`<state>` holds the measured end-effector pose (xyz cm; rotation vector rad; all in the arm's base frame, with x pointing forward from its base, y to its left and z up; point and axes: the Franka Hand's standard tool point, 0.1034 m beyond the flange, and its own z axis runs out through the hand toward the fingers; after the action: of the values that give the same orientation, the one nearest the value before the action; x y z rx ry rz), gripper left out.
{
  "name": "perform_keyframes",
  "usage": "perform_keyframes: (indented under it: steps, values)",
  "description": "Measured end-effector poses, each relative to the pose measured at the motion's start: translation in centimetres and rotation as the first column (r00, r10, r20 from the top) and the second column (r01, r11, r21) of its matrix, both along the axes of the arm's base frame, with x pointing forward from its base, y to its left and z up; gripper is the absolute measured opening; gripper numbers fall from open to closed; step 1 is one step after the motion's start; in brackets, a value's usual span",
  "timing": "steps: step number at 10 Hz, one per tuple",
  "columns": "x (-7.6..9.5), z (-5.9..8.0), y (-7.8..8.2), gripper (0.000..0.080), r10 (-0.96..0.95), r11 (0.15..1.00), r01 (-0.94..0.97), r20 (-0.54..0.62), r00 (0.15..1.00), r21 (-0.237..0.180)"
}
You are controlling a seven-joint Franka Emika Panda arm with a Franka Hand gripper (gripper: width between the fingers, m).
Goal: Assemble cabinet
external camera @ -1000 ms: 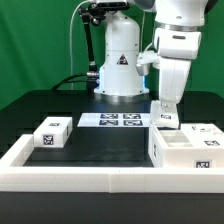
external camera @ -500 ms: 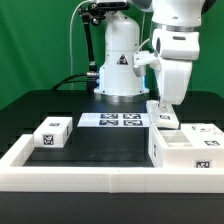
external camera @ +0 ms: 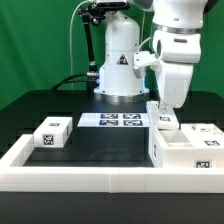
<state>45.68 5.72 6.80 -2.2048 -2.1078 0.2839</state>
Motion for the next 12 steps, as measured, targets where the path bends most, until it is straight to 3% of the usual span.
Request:
perform_keyframes:
  steps: [9, 12]
  values:
    - [0.2, -0.1, 0.6, 0.0070, -0.011, 1.000, 0.011, -0.001, 1.000, -0.002]
    - [1.6, -0.1, 0.2, 0.0070, 0.027, 1.000, -0.028, 0.010, 1.000, 0.014]
